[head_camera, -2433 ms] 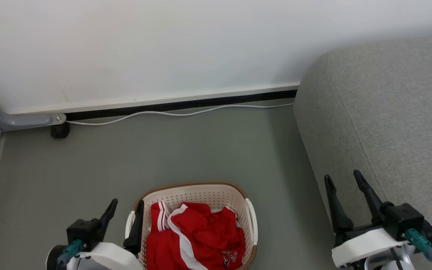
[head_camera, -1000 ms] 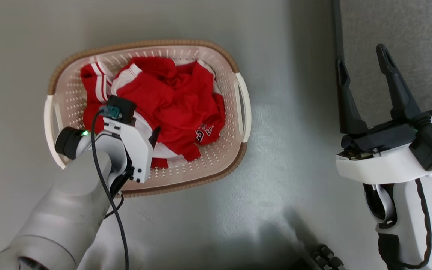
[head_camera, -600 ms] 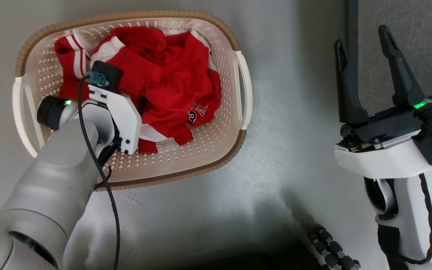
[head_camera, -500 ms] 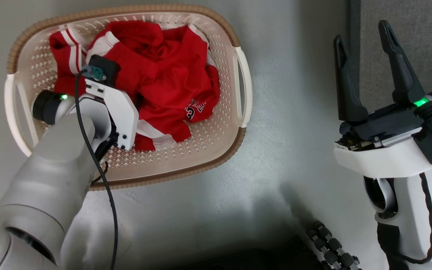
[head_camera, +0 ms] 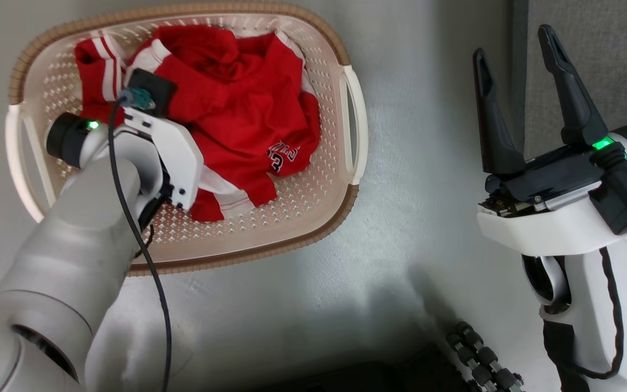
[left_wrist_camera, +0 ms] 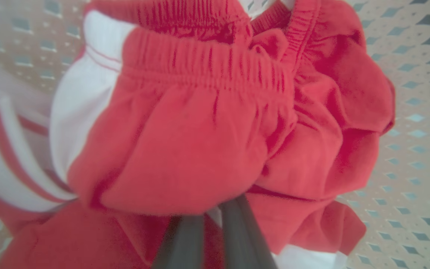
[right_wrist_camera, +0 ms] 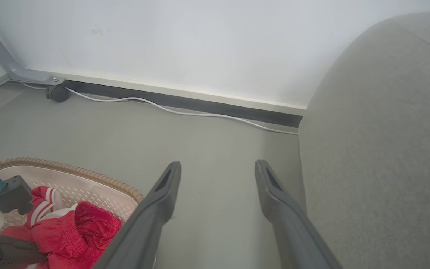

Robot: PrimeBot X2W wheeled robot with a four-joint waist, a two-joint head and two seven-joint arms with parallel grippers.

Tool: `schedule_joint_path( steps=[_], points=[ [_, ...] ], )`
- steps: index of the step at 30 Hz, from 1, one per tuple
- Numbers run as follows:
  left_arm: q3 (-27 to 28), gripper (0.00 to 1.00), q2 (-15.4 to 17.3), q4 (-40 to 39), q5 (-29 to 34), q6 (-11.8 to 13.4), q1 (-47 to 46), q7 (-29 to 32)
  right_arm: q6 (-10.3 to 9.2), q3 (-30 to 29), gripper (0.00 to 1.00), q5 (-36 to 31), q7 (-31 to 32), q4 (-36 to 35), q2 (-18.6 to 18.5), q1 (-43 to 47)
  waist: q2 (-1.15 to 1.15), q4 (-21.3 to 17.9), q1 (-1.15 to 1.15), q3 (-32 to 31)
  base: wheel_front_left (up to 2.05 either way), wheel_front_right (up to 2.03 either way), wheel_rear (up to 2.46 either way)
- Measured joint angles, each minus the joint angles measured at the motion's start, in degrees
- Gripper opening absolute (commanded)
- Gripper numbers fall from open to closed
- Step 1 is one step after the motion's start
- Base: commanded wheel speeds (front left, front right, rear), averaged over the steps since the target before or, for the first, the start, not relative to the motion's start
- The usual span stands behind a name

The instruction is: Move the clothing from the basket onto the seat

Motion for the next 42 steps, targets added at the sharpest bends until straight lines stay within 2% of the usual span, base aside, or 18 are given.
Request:
schedule_joint_path(
  steps=[12, 22, 26, 36, 42],
  points=[
    [-7.2, 0.0, -0.2, -7.3, -4.2, 0.0, 9.2, -8.2, 0.0, -1.1, 1.0, 0.0, -0.2, 4.0, -0.1, 1.3, 0.0, 2.1, 0.0, -11.1, 0.0, 0.0, 0.0],
    [-9.9, 0.0, 2.2, -15.4, -6.1, 0.0, 16.2, -11.0, 0.0, -1.8, 1.0, 0.0, -0.2, 7.0, -0.1, 6.6, 0.0, 4.5, 0.0, -23.2, 0.0, 0.0, 0.0],
    [-6.1, 0.0, 3.7, -21.7, -3.4, 0.0, 19.1, -11.0, 0.0, -2.0, 1.0, 0.0, -0.2, 7.8, -0.1, 9.4, 0.0, 5.6, 0.0, -28.3, 0.0, 0.0, 0.0],
    [8.8, 0.0, 6.5, -34.3, 7.1, 0.0, 33.4, -11.0, 0.0, -1.6, 1.0, 0.0, -0.2, 9.4, -0.1, 17.1, 0.0, 8.0, 0.0, -41.4, 0.0, 0.0, 0.0],
    [15.4, 0.0, 8.1, -40.3, 10.6, 0.0, 40.5, -11.0, 0.0, 0.8, 1.0, 0.1, -0.2, 10.4, 0.0, 20.9, 0.0, 8.9, 0.0, -48.7, 0.0, 0.0, 0.0]
  ],
)
